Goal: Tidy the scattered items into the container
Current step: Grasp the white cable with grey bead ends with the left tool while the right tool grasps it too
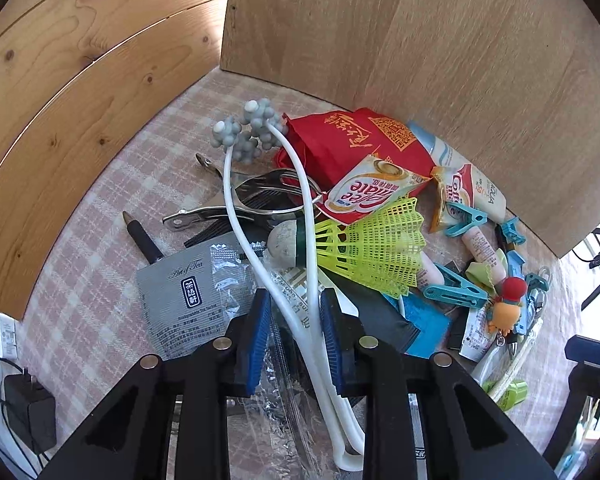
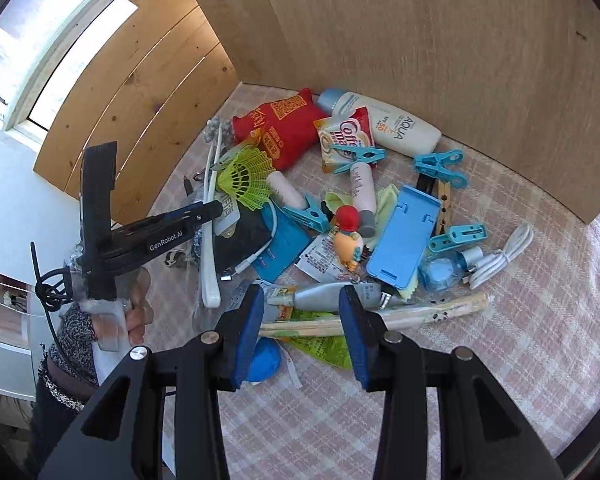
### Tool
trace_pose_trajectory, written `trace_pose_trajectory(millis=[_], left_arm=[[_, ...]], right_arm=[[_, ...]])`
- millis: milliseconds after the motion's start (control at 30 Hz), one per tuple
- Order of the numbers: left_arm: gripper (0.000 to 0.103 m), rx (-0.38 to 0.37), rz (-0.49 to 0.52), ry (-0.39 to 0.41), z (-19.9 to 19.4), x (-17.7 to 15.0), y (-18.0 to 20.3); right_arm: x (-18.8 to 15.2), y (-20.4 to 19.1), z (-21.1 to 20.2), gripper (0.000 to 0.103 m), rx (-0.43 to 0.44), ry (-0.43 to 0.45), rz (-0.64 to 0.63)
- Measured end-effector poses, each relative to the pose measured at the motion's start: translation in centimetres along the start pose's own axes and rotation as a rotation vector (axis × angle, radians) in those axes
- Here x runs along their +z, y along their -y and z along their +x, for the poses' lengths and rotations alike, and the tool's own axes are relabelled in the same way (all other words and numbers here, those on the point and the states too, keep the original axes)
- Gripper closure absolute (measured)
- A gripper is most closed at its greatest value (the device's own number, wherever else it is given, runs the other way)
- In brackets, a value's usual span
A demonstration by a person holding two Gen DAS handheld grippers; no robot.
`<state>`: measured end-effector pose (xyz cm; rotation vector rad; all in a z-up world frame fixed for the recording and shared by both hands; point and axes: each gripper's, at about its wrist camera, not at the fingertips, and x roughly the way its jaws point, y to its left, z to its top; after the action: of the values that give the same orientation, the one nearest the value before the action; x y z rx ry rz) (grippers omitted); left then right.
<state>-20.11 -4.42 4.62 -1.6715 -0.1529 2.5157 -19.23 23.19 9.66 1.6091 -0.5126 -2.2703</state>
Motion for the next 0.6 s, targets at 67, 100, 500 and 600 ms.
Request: trace_pose_trajectory(millis=[67, 100, 500, 600], left_arm=[[0.080, -0.013, 0.009, 0.004, -0.3, -0.8, 0.2], [0.080, -0.018, 0.012, 0.003, -0.5, -1.2, 0.2], [0.083, -0.118, -0.013, 0.034, -3.2, -4.7, 0.0], [0.083, -0.125, -0.005, 0.044, -3.9, -5.3, 0.2]], right_arm=[[1.0, -1.5, 0.9, 0.064, 0.029, -0.005, -0.012], [1.5, -2.2, 1.4, 0.064, 0.042, -0.010, -0.020], [4.2, -7.9, 10.4, 0.064, 0.054, -0.127, -0.025], [4.3, -7.5, 11.4, 0.070, 0.070, -0.135, 0.019]])
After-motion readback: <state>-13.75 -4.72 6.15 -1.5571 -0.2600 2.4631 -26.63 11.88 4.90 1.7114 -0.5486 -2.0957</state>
